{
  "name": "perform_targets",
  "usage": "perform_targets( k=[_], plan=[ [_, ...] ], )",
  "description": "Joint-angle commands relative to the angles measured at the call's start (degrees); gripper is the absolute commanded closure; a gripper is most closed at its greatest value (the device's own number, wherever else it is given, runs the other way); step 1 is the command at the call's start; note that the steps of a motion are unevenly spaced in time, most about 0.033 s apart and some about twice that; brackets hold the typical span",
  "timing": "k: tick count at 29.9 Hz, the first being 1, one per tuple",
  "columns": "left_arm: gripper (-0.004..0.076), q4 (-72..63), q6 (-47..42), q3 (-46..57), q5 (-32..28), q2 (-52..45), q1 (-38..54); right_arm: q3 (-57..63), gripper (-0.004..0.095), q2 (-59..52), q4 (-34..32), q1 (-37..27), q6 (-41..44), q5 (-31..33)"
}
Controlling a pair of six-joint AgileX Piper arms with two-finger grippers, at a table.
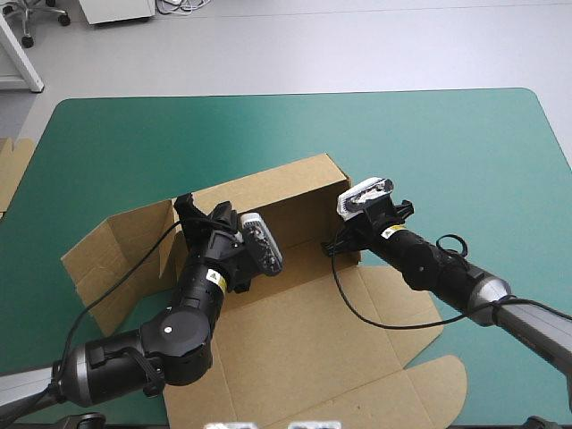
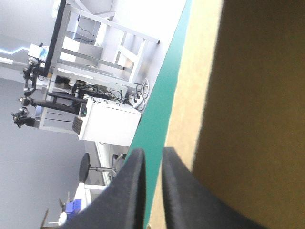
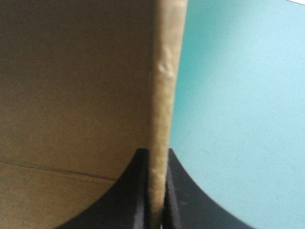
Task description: Fold the box
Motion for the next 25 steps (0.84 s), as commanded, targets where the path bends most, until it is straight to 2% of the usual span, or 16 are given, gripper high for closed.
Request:
perform_targets(
  k=[1, 7, 11, 15, 18, 22, 25],
  plan=[
    [0.0729, -1.22, 2.11, -7.12, 0.68, -1.46, 0.15, -1.58, 0.0907, -1.39, -1.16, 0.11, -0.47, -2.86],
    [0.0729, -10.36, 6.09, -15.94, -4.23, -1.46, 8.2, -1.58, 0.0907, -1.39, -1.02, 0.11, -0.47, -2.75],
    [0.0729, -18.76, 10.92, -21.79, -9.93, -1.46, 19.45, -1.58, 0.0907, -1.39, -1.02, 0.11, -0.35, -2.53],
    [0.0729, -30.28, 14.95, -26.42, -14.98, -1.18, 35.22, -1.58, 0.0908, -1.39, -1.02, 0.11, -0.35, -2.02],
    [0.0727, -42.37, 20.96, -28.89, -16.68, 0.28, 49.7, -1.58, 0.0907, -1.39, -0.88, 0.11, -0.35, -1.38],
    [0.0727, -67.97, 35.03, -29.74, -17.38, 2.97, 67.31, -1.58, 0.0907, -1.39, -0.65, 0.01, -0.35, -1.27],
    [0.0727, -84.19, 42.35, -29.47, -17.26, 5.2, 76.21, -2.14, 0.0908, -1.39, 2.0, -1.82, -0.16, 2.13]
  ],
)
